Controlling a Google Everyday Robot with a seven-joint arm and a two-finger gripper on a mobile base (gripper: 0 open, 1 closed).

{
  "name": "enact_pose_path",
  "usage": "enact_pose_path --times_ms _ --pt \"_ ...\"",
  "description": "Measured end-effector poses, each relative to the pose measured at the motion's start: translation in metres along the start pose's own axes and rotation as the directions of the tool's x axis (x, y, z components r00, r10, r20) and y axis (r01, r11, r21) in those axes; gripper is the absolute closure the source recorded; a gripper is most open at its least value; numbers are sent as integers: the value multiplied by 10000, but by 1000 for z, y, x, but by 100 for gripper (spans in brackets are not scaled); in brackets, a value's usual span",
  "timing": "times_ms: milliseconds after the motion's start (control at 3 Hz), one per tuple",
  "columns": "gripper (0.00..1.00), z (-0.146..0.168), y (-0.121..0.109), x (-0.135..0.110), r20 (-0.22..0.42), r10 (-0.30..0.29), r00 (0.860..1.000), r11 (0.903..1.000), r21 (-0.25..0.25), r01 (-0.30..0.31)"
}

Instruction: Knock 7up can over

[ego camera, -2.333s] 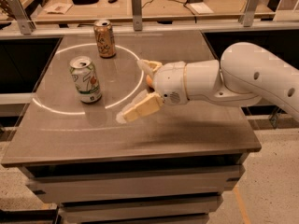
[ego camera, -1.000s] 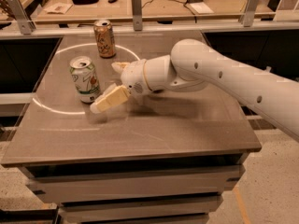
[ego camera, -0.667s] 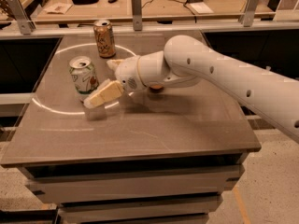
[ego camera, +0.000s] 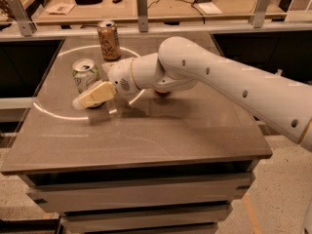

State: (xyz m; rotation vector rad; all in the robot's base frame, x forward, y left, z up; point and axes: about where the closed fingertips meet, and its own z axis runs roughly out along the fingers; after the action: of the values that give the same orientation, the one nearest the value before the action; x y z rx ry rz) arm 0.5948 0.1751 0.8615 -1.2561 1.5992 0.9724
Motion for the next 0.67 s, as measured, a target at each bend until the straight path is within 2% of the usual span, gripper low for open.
enact_pose_path --times_ms 333,667 --pt "16 8 1 -7 9 189 9998 9998 0 -189" --pt "38 14 2 -12 16 190 9998 9998 79 -191"
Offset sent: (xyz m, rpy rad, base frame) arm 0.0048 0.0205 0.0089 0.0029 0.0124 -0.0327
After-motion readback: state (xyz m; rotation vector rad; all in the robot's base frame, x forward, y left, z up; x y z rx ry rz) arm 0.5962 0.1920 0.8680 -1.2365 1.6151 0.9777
